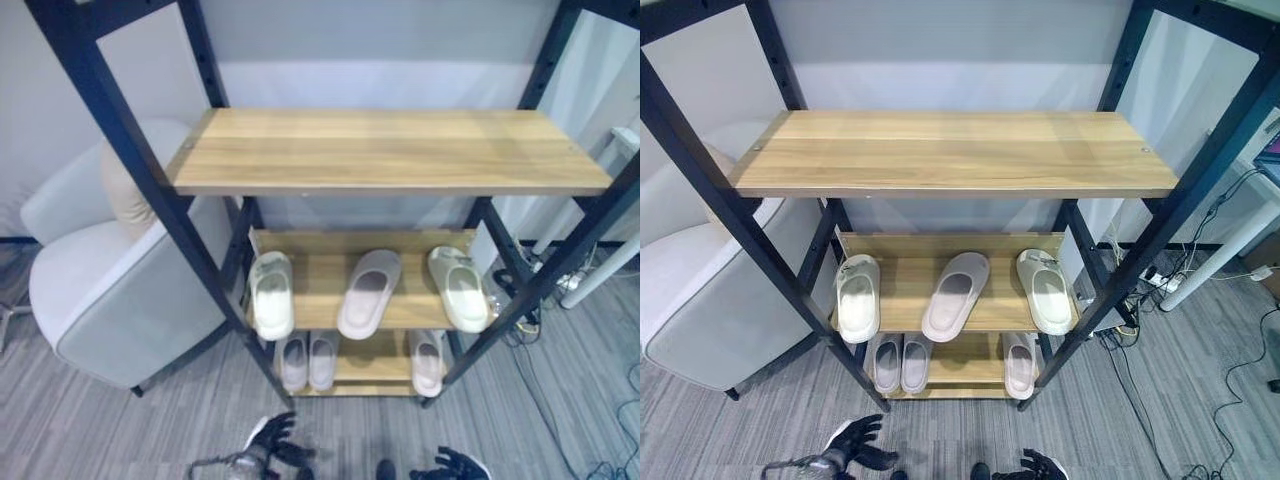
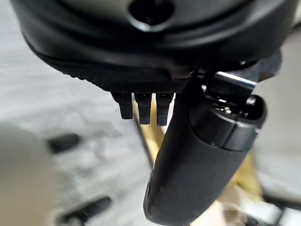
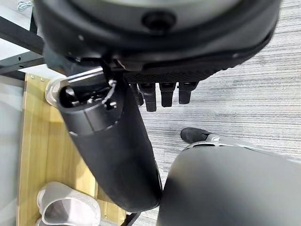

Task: Arrange the slippers neatly on the shoe rack.

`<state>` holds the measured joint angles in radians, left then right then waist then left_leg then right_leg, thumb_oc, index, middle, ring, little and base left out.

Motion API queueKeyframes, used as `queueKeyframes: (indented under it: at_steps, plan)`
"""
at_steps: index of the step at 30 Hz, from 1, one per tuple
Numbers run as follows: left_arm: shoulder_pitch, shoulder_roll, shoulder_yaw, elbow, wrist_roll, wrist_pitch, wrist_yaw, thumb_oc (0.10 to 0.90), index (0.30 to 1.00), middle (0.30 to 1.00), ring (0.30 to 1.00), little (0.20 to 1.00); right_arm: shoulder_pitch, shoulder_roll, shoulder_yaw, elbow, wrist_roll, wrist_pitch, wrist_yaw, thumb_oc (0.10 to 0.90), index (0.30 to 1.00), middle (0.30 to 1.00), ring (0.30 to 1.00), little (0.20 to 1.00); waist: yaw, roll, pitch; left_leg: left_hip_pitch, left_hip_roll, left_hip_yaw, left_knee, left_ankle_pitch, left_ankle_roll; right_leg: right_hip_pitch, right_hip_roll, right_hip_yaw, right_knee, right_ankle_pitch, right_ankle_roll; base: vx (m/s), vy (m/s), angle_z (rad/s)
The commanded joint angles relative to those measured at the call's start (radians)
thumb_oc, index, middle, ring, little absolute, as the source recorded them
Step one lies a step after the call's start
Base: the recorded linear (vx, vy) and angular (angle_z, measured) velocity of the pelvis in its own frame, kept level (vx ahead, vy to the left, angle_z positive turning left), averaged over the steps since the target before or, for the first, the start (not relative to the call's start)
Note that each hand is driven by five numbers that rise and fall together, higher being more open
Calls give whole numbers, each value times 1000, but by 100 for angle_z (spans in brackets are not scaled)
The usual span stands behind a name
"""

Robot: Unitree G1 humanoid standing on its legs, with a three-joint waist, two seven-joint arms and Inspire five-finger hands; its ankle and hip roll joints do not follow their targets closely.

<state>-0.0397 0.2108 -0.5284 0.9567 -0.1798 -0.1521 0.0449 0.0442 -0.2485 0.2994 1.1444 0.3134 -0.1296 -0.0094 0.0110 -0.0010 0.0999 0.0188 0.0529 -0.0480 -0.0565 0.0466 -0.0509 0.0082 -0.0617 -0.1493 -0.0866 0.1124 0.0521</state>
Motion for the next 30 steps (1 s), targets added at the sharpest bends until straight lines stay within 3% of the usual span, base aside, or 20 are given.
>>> queueKeyframes:
  at_steps: [1, 2, 3, 9, 16, 23, 30]
  plan:
    - [-111, -9, -39, -186, 20, -58, -66, 800, 900, 900, 900, 900, -62, -78, -25, -8, -33, -47, -12, 800, 900, 900, 900, 900, -5, 9, 55, -57, 3, 57, 2, 53, -49, 78, 2, -12, 15, -135, 59, -43, -36, 11]
    - [-110, -7, -39, -190, 19, -55, -67, 800, 900, 900, 900, 900, -62, -78, -25, -8, -33, -47, -12, 800, 900, 900, 900, 900, -4, 8, 55, -56, 3, 57, 2, 53, -50, 79, 2, -12, 14, -135, 59, -86, -34, 5]
    - [-94, 29, -63, -325, -11, -49, -108, 800, 900, 900, 900, 900, -63, -92, -34, -11, -32, -45, -9, 800, 900, 900, 900, 900, -4, 22, 60, -67, 5, 59, 8, 65, -49, 72, 5, -13, 14, -125, 56, 0, 0, 0]
    - [-69, 84, -73, -523, -52, -42, -156, 800, 900, 900, 900, 900, -35, -105, -45, -48, -35, -43, 1, 800, 900, 900, 900, 900, -10, 40, 64, -56, 7, 59, 1, 68, -50, 83, 8, -15, 9, -130, 54, -15, 0, 0]
    - [-39, 145, -29, -789, -157, -50, -182, 800, 900, 900, 900, 900, -13, -103, -52, -63, -39, -47, -5, 800, 900, 900, 900, 900, -8, 55, 63, -45, 5, 52, -6, 72, -53, 99, 12, -28, 4, -135, 49, 1, -2, 2]
    - [-29, 185, 47, -983, -244, -52, -176, 800, 900, 900, 900, 900, 2, -91, -46, -58, -45, -46, -3, 800, 900, 900, 900, 900, -1, 57, 48, -28, 3, 47, -11, 67, -53, 118, 13, -34, -1, -140, 49, 9, -4, 6]
    - [-69, 176, 101, -1031, -217, -77, -118, 800, 900, 900, 900, 900, 10, -81, -37, -72, -50, -46, -1, 800, 900, 900, 900, 900, -3, 53, 38, -13, 1, 46, -19, 58, -51, 125, 12, -36, -1, -141, 50, 9, 0, 2]
